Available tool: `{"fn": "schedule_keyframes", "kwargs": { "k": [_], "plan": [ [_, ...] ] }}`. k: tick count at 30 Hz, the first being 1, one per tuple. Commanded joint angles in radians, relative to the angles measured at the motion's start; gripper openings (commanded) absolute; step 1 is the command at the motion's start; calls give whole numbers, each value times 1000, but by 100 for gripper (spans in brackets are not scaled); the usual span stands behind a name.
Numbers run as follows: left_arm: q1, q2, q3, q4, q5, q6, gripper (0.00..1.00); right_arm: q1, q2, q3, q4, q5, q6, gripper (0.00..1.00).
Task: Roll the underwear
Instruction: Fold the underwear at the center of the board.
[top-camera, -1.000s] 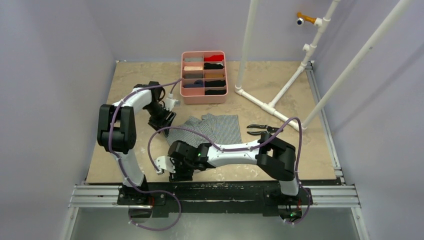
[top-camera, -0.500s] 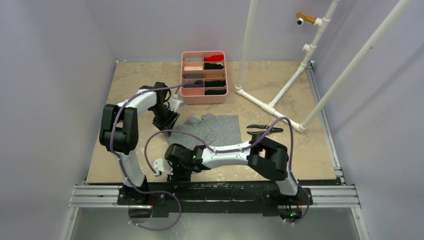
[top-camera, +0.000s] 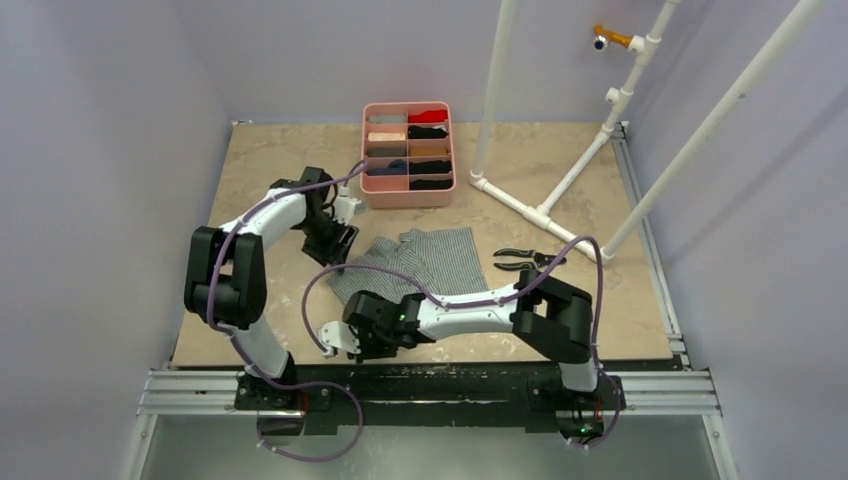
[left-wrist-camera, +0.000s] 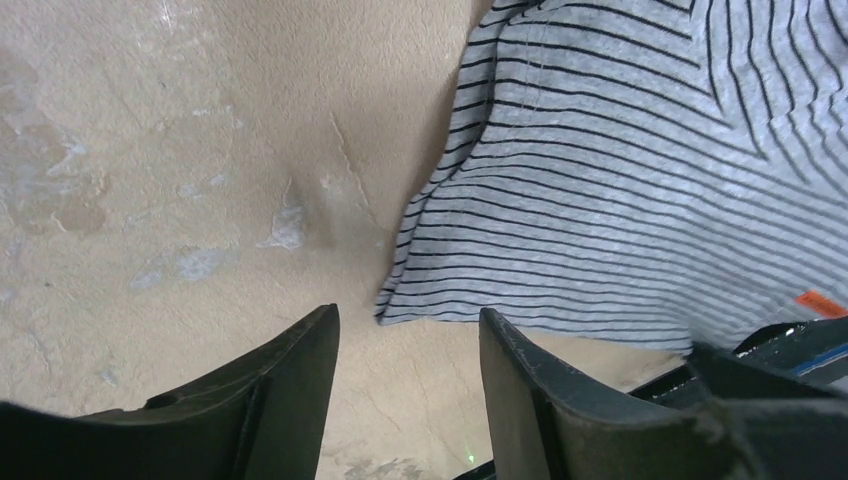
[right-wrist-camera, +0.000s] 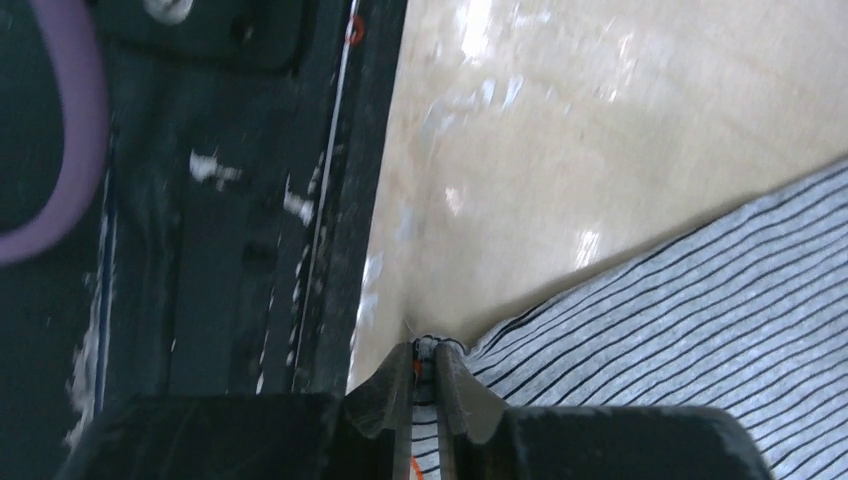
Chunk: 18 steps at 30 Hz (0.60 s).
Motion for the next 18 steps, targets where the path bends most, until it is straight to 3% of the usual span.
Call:
{"fn": "schedule_keyframes", "kwargs": {
  "k": [1,9,18],
  "plan": [
    [-4,-87,-38,10,9,3,54,-13,-112,-100,-61,15,-32,7],
    [-2,-276,-118,36,-12,130,62,-144,-292,-229,-120,-118,-87,0],
    [-4,-406,-217,94,102,279,69,-302,-471,-353,-176,-184,-118,0]
  ]
}}
